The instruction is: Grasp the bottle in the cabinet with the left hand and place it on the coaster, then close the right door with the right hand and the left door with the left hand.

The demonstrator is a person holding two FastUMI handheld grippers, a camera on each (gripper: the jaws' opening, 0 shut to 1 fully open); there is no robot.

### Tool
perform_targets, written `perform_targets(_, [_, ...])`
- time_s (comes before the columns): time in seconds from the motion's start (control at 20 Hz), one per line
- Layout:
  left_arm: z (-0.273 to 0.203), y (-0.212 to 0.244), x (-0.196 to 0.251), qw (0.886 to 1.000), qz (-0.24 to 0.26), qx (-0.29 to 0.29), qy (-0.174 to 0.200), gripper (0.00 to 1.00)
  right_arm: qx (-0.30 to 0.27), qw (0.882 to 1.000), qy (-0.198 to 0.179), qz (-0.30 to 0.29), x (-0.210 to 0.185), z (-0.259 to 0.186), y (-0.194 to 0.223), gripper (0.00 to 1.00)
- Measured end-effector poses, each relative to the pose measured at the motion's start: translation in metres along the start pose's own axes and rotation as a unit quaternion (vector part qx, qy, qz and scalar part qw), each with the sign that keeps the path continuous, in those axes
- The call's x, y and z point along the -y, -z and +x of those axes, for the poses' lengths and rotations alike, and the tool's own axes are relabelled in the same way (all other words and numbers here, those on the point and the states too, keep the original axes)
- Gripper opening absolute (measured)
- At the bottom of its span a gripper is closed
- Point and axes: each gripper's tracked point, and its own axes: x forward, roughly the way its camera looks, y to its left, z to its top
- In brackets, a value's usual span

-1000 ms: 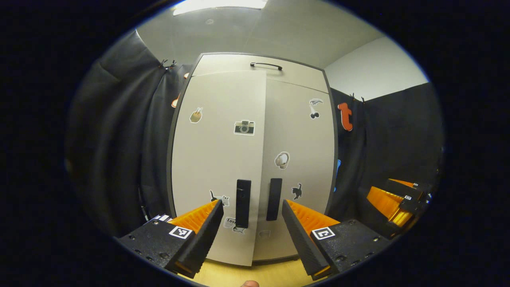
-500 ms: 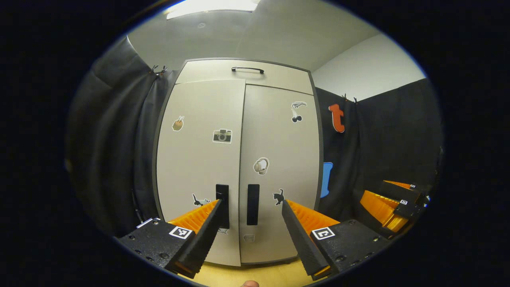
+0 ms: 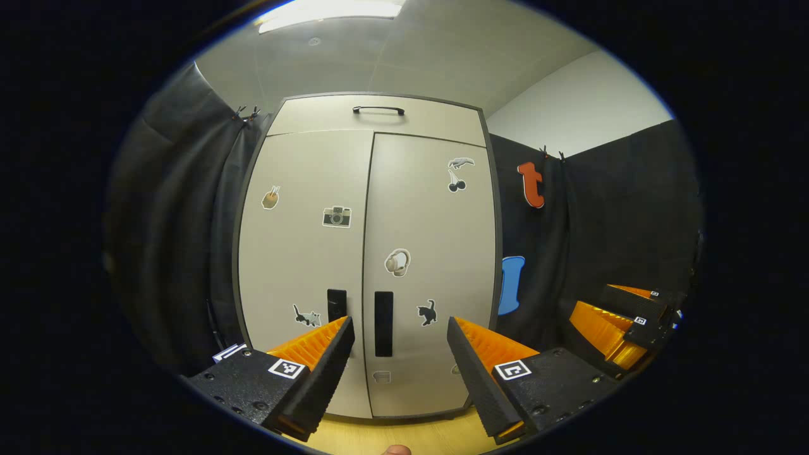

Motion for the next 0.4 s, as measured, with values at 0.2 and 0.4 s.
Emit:
perform_targets(0.2, [0.000,0.005,0.010,1.000,0.002,-0.006,0.000,0.93,-0.001,1.000,0.000,0.000,0.011,-0.001,-0.001,0.95])
perform_targets(0.4, [0.001,0.007,0.019,1.000,0.003,-0.009,0.002,0.93,-0.002,1.000,0.001,0.000,0.020,-0.003,-0.001,0.95])
